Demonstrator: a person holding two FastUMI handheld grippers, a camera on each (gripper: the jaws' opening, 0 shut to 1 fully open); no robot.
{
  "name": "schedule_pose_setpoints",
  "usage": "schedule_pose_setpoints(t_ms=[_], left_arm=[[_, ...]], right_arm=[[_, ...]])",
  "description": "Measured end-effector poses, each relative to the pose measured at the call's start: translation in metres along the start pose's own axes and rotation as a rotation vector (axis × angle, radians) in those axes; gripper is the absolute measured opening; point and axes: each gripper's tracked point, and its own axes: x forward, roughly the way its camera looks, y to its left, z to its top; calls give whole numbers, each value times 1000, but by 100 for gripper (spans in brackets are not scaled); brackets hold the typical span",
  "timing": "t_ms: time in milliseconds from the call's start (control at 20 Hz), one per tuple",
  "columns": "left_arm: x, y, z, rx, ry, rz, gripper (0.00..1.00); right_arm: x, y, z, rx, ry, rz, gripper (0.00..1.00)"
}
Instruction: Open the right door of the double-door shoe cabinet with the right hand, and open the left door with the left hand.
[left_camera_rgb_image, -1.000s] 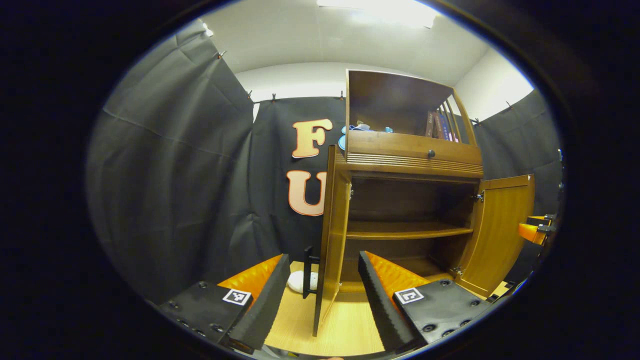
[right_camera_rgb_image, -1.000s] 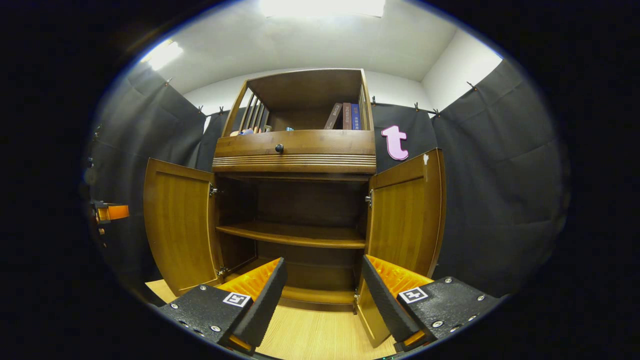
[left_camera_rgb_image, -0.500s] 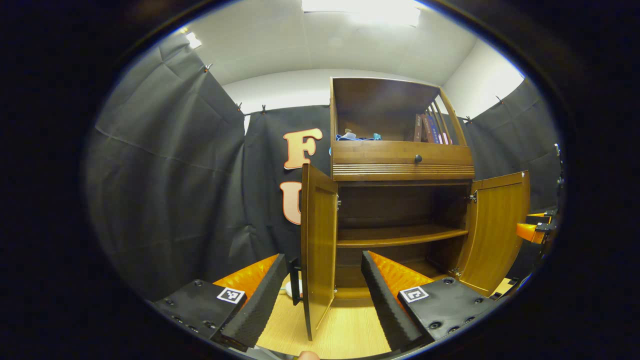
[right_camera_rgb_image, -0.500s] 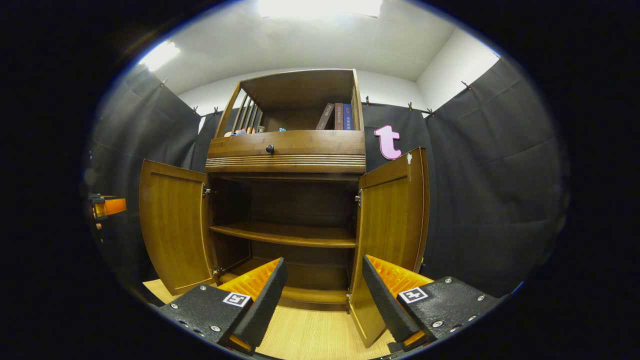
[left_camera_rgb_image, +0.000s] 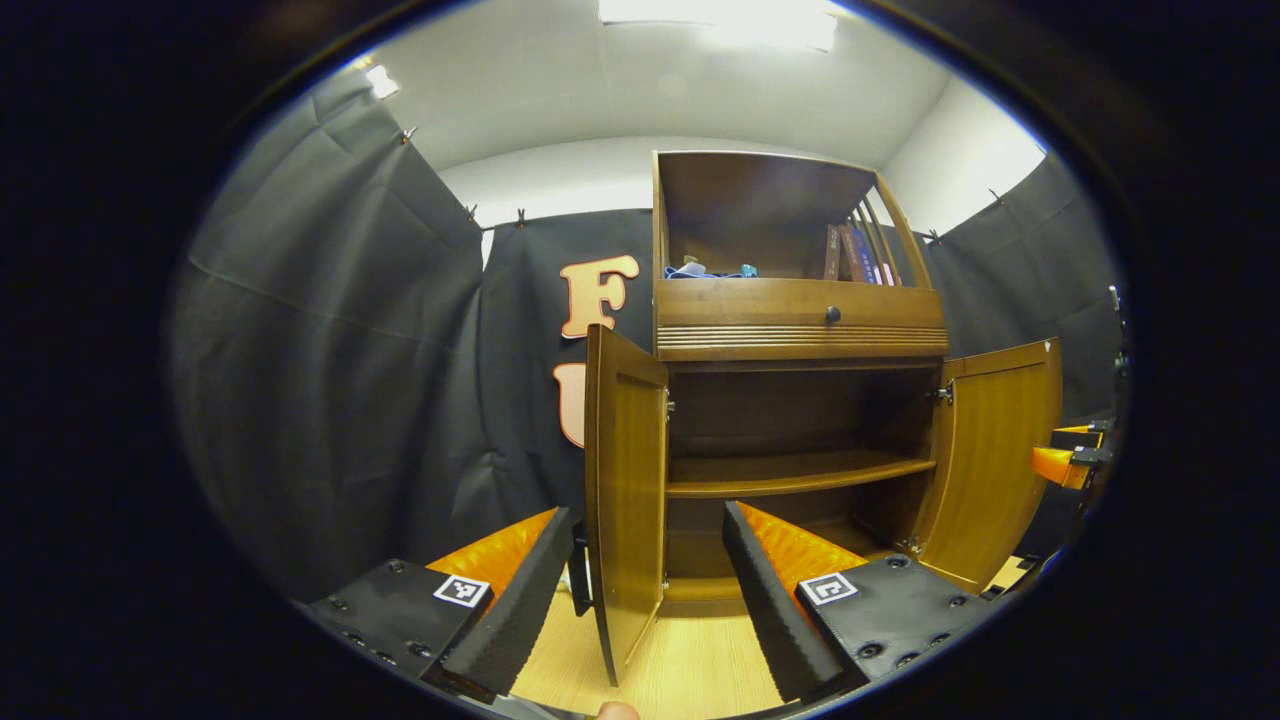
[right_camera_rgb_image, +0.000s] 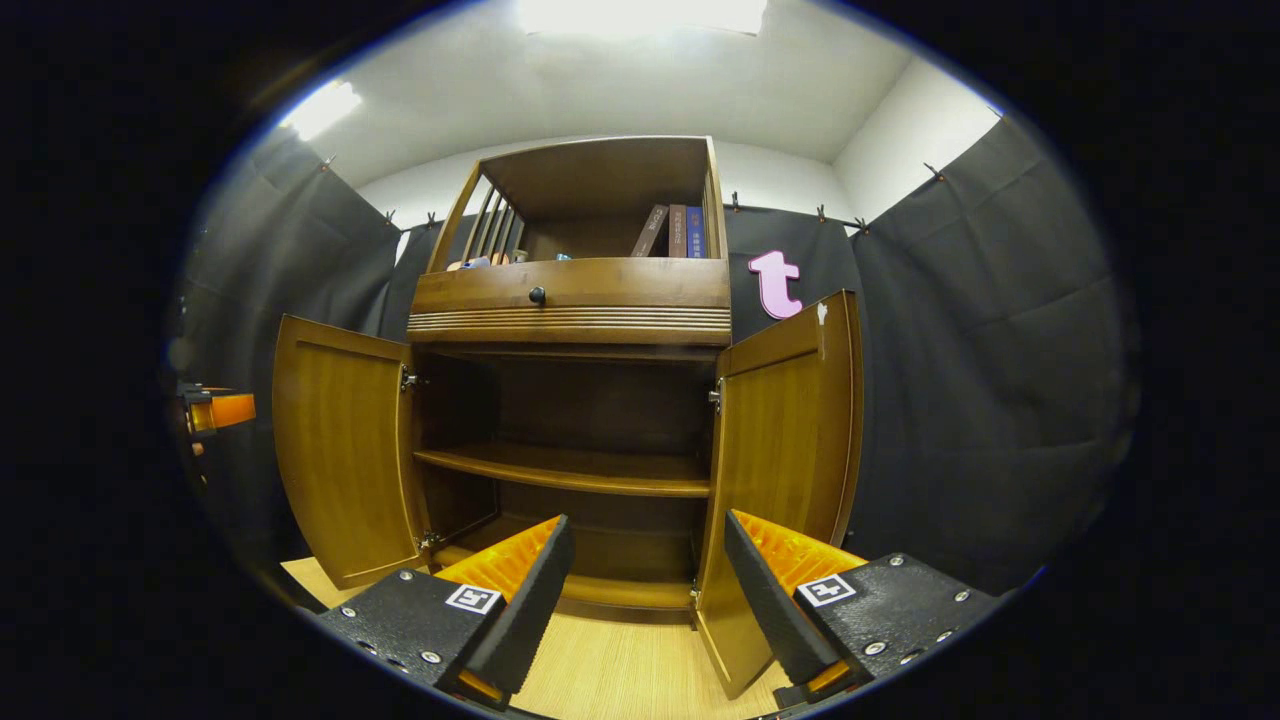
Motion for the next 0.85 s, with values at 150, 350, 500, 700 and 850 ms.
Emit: schedule_pose_setpoints(t_ms=[150,350,500,700,850], left_arm=[[10,-8,-8,5,14,-17,97],[20,-24,-14,-13,29,-66,100],[28,-33,-12,-2,14,-82,100],[34,-52,-18,-7,6,-126,96],[37,-65,-13,-8,-9,-158,100]], right_arm=[[4,0,-4,4,11,-1,92],[12,-2,-4,13,13,3,99],[21,-8,-1,7,9,-2,99],[27,-11,0,10,-1,-3,99],[33,-15,3,11,-10,-5,99]])
